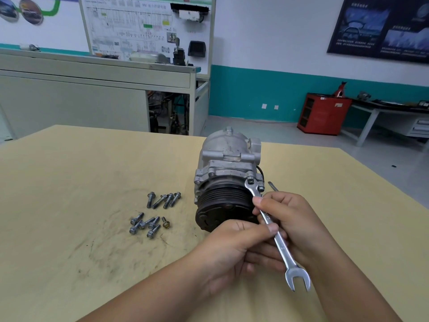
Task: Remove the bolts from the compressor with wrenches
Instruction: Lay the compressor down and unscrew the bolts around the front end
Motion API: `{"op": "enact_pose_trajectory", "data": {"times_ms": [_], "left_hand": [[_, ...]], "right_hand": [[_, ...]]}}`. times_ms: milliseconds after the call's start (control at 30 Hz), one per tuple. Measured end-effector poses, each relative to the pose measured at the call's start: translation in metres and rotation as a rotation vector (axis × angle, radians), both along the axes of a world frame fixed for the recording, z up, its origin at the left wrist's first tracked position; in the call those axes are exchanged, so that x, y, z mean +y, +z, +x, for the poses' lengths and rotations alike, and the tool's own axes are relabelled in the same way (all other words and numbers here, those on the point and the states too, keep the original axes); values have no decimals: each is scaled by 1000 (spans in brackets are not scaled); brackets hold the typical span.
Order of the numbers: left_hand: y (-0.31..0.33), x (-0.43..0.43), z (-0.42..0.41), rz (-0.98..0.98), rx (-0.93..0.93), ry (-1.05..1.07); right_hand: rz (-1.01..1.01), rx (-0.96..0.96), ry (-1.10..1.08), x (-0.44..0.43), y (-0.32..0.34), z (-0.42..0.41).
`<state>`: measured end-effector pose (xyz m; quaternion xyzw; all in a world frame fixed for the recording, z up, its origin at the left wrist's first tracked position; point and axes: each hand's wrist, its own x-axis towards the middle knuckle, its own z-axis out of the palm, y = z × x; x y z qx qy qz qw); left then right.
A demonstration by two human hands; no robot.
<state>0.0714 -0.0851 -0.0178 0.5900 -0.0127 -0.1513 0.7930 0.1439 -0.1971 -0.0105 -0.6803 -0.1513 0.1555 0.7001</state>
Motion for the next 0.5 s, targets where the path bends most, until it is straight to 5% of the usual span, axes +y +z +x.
{"op": "enact_pose_trajectory", "data": {"times_ms": [500], "left_hand": [[-2,-23,-9,-350,23,114]], "right_hand": [[20,141,-33,0,4,-6]]}}
